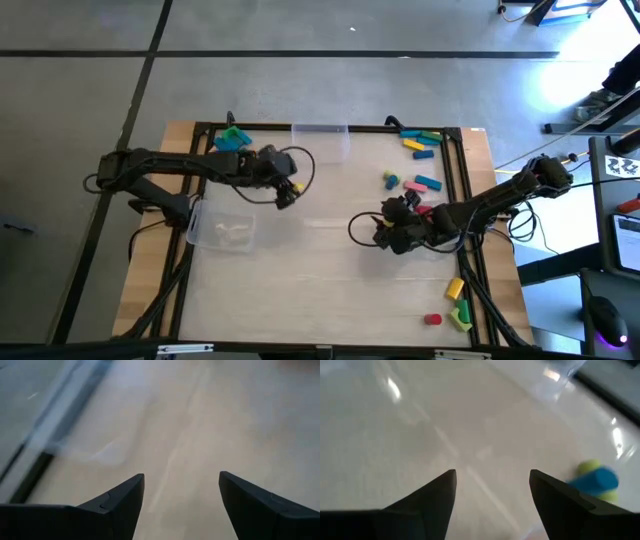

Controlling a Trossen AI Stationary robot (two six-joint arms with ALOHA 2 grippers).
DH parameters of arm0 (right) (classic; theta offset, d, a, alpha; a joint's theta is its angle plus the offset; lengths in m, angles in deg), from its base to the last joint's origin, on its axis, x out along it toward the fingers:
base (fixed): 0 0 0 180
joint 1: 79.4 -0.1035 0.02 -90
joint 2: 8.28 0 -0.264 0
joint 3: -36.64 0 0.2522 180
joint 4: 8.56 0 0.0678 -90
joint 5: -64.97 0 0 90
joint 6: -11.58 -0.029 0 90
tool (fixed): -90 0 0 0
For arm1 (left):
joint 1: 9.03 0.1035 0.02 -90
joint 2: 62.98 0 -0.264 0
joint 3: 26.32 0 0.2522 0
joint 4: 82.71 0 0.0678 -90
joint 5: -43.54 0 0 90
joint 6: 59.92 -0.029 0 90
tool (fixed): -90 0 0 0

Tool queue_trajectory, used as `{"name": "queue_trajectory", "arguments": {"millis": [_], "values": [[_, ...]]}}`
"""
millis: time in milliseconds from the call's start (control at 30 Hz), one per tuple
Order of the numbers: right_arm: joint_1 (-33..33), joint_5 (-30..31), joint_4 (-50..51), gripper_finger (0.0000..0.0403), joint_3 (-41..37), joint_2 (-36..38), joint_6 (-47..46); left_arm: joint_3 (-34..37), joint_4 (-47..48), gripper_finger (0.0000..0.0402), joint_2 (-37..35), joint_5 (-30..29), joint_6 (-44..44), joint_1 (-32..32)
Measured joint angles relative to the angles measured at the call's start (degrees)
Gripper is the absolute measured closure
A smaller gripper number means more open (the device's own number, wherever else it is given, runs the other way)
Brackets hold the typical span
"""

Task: Sort blocks by size
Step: Put the blue arch block into the bottom right transparent bin

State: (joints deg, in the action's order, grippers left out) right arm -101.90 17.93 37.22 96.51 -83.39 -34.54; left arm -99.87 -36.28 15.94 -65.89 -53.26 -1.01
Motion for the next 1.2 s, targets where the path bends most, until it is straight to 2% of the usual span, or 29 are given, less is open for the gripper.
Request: {"name": "queue_trajectory", "arguments": {"millis": [133,233,367,467,667,833,1033,1200], "values": [[0.0,1.6,-7.0,0.0150,-0.7,0.0,3.9,0.0,7.7,0.0149,-0.6,-7.0,3.5,3.5],[0.0,1.7,-12.7,0.0150,-1.6,0.0,7.3,0.3,13.0,0.0149,-0.6,-10.1,7.9,6.3],[0.0,1.9,-19.0,0.0150,-2.9,-0.1,11.6,1.9,16.2,0.0149,-0.6,-11.0,10.3,9.9],[0.0,2.0,-19.6,0.0150,-3.0,-0.2,13.4,3.0,16.5,0.0149,-0.6,-11.0,8.9,12.7],[0.0,2.5,-19.5,0.0150,-3.0,-0.3,13.7,3.7,17.2,0.0149,-0.6,-11.0,-0.2,17.8],[0.0,3.4,-19.8,0.0150,-3.0,-2.3,15.7,3.7,18.1,0.0149,0.0,-11.0,-11.1,21.4],[0.0,1.0,-21.4,0.0150,-3.0,-5.6,18.2,3.7,18.1,0.0149,1.4,-11.0,-24.2,24.4],[0.0,0.5,-22.6,0.0150,-3.0,-7.2,19.1,3.7,21.1,0.0149,3.4,-10.9,-26.0,25.9]]}}
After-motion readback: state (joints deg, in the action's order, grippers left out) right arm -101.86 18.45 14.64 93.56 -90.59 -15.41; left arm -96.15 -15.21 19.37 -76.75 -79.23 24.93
